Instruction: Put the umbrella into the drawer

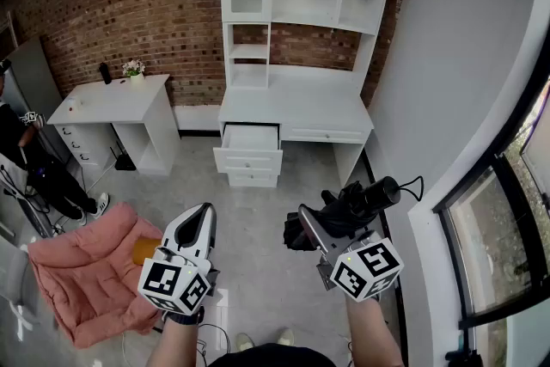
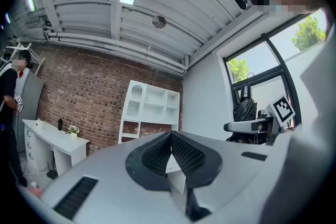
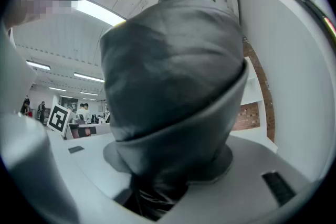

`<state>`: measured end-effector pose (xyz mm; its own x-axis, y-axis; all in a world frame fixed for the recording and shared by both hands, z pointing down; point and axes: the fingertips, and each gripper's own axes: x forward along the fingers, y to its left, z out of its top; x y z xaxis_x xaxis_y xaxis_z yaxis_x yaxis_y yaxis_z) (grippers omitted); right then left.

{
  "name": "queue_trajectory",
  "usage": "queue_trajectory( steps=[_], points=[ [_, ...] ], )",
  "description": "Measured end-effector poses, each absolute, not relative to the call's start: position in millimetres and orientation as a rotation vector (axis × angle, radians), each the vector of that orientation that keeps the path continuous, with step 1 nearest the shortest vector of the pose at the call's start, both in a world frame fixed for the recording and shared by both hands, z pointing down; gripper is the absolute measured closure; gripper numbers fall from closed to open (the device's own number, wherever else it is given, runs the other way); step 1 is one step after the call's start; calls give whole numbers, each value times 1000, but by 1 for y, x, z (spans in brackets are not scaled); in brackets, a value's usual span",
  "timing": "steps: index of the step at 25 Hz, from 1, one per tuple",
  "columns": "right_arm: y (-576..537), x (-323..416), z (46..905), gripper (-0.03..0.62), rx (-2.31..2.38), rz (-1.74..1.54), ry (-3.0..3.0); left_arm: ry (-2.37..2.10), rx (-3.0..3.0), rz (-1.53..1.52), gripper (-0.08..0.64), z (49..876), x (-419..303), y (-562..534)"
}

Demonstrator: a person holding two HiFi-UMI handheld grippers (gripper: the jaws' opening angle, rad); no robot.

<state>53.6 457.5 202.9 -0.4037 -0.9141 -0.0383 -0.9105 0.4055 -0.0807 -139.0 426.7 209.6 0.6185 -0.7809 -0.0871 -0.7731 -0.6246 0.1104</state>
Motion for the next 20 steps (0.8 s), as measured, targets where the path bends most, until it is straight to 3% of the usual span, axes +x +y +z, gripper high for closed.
queue_trajectory(
  steps=[10,20],
  points=[
    [468,72,200,379,-1555,-215,2481,-1324,2768,-172,554,214,-131,432],
    [475,94,175,380,-1564,-125,2450,-1382,2773,-193,555,201,-142,436]
  ],
)
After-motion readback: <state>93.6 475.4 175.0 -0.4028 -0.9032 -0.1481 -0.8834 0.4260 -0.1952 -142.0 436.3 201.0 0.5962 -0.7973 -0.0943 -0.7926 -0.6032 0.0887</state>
